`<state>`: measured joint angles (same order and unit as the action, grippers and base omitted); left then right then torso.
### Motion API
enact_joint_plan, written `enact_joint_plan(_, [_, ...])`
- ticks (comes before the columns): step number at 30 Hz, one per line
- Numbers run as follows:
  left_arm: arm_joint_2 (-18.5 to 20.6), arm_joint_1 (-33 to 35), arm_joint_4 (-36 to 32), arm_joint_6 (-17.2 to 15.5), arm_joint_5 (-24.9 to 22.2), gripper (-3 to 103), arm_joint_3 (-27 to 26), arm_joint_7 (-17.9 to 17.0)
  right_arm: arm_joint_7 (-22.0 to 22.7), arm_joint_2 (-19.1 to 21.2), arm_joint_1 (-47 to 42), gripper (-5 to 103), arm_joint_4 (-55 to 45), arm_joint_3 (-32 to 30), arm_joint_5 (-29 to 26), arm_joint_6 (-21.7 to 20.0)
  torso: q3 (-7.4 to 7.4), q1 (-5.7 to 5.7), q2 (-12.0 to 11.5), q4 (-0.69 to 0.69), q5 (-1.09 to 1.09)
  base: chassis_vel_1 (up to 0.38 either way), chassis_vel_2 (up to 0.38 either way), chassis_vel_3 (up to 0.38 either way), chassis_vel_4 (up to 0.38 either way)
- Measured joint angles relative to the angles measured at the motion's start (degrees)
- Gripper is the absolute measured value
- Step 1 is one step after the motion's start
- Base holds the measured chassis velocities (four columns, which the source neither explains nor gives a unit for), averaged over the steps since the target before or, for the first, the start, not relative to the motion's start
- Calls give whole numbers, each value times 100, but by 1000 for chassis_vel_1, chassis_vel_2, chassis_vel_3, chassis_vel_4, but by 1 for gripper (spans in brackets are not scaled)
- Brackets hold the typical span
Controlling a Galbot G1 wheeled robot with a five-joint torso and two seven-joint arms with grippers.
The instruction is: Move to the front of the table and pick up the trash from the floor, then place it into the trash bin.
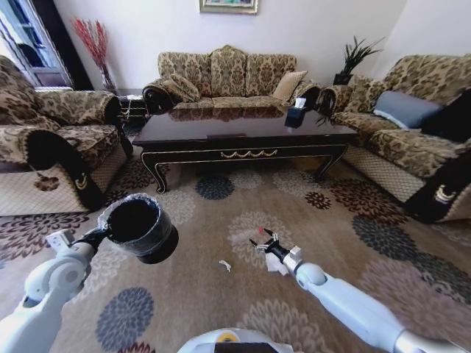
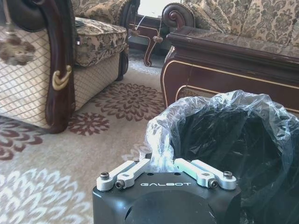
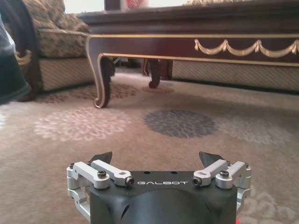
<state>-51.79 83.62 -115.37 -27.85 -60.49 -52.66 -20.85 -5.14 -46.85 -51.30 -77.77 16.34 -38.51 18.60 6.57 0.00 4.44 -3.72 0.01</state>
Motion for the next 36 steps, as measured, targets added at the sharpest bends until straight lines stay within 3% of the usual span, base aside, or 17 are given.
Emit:
enact_joint_plan(7, [-39, 10, -20, 5, 11, 4, -2, -1, 401, -34, -225, 100, 112, -191, 324, -286, 1, 1, -2, -1, -1, -94, 122, 94, -123])
enact_joint_plan(11, [-43, 15, -44, 6, 15, 4, -2, -1, 911, -16, -411, 100, 136, -389, 371, -834, -4, 0, -1, -1, 1, 33, -40, -29, 35])
enact_joint_plan(18, [-32, 16, -72, 6, 30, 4, 10, -5, 657, 49, -598, 100, 110, -633, 308, -1575, -2, 0, -1, -1, 0, 19, -16, -13, 12])
enact_joint_plan(19, [-41, 19, -83, 7, 47, 4, 18, -8, 585, 52, -637, 100, 73, -698, 237, -1841, -2, 0, -1, -1, 0, 0, 0, 0, 0])
enact_joint_plan(25, [-118, 67, -140, 7, 112, 4, 49, -9, 680, -85, -620, 100, 212, -718, 6, -2491, -2, 0, -1, 0, 0, 0, 0, 0, 0])
enact_joint_plan(36, [-113, 108, -155, 23, 142, 4, 49, -5, 1101, -363, -548, 100, 628, -639, -727, -2839, -2, 0, -1, 0, -1, 0, 0, 0, 0])
